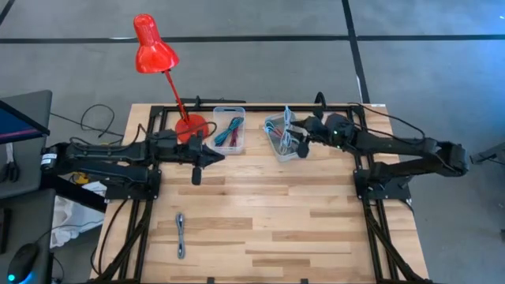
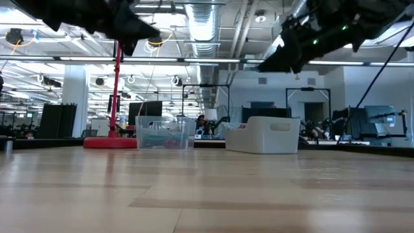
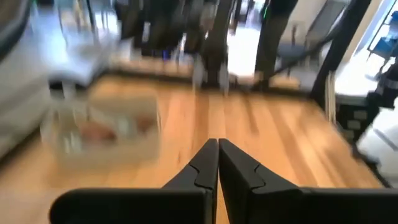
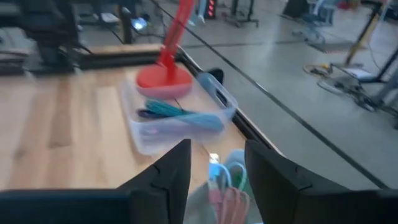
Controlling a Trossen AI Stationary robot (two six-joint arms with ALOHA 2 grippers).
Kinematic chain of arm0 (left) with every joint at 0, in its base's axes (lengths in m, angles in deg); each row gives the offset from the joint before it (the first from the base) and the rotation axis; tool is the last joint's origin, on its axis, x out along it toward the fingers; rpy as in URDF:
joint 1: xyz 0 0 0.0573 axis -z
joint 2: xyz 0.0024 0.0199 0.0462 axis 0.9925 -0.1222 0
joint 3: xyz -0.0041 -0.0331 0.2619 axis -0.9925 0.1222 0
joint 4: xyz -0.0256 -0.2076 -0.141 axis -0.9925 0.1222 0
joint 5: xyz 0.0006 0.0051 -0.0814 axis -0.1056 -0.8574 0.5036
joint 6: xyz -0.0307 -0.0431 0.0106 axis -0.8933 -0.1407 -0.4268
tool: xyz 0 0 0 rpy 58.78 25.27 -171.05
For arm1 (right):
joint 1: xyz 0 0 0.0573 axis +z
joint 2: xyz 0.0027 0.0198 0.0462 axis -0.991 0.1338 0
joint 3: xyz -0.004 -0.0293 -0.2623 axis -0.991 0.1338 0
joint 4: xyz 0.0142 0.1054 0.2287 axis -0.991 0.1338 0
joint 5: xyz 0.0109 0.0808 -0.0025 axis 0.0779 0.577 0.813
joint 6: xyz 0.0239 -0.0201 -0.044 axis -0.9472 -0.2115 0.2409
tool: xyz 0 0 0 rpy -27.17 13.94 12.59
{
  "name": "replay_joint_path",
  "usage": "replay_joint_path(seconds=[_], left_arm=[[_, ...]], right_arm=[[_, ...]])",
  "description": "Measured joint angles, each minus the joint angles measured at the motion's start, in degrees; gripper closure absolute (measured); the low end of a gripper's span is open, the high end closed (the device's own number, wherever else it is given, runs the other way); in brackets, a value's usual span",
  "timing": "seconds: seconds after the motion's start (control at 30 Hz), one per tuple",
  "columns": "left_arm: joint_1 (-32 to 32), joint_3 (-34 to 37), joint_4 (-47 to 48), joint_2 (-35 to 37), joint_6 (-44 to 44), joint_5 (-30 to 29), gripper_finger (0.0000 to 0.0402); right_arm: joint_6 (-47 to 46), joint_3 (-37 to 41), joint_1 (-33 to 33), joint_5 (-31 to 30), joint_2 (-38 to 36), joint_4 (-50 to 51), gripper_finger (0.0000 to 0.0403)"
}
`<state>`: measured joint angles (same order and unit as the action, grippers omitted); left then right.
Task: Pick & Place USB Port
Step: Put the black patterned USB cable into the transparent bin
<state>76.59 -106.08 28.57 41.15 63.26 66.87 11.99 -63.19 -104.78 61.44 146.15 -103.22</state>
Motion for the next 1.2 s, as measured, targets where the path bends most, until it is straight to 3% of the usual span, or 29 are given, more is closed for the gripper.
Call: replay_joint_path(seconds=[0.17,0.47,1.2], left_arm=[[0.0,0.0,9.1,0.0,-3.3,0.0,0.0389],[0.0,0.0,11.3,0.2,-2.7,1.9,0.0389],[0.0,0.0,9.6,0.2,-1.6,2.2,0.0389]], right_arm=[[0.0,0.0,4.0,0.0,-5.6,1.3,0.0255],[0.0,0.0,10.9,0.0,-11.9,3.5,0.0269],[0.0,0.0,13.1,-0.2,-12.3,3.4,0.0282]])
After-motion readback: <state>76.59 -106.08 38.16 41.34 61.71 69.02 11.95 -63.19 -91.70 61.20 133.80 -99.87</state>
